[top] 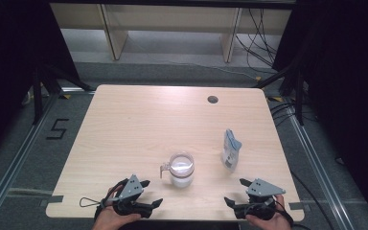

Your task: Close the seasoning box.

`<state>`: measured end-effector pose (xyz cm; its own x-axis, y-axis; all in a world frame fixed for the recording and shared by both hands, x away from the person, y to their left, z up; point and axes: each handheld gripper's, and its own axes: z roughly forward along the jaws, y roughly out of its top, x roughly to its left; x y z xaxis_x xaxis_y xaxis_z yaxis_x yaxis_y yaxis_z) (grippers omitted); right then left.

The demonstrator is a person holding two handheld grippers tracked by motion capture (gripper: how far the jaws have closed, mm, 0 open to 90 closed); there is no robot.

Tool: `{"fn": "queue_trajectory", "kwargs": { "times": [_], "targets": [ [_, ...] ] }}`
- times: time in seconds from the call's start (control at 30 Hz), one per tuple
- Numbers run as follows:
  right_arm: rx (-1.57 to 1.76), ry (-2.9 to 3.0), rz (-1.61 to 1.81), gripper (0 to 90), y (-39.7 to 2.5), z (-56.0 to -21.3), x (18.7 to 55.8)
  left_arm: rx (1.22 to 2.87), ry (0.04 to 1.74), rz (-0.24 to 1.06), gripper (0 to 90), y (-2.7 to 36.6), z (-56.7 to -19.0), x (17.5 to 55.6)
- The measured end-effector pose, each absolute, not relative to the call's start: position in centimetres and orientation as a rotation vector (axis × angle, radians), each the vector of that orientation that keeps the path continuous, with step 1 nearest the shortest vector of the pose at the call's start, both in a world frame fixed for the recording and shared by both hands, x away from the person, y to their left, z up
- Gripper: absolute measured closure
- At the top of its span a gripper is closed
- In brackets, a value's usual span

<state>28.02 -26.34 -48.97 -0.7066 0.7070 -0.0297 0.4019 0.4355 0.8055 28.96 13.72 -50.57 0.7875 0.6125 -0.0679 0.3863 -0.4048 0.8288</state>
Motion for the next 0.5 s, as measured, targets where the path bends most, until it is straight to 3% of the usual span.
{"fn": "queue_trajectory", "kwargs": {
  "times": [0.5],
  "targets": [
    [0.947, 2.362, 1.151, 16.0, -26.14, -49.12, 28.07, 2.051, 0.754, 0.306, 22.9, 13.76, -50.67, 29.3]
  ]
}}
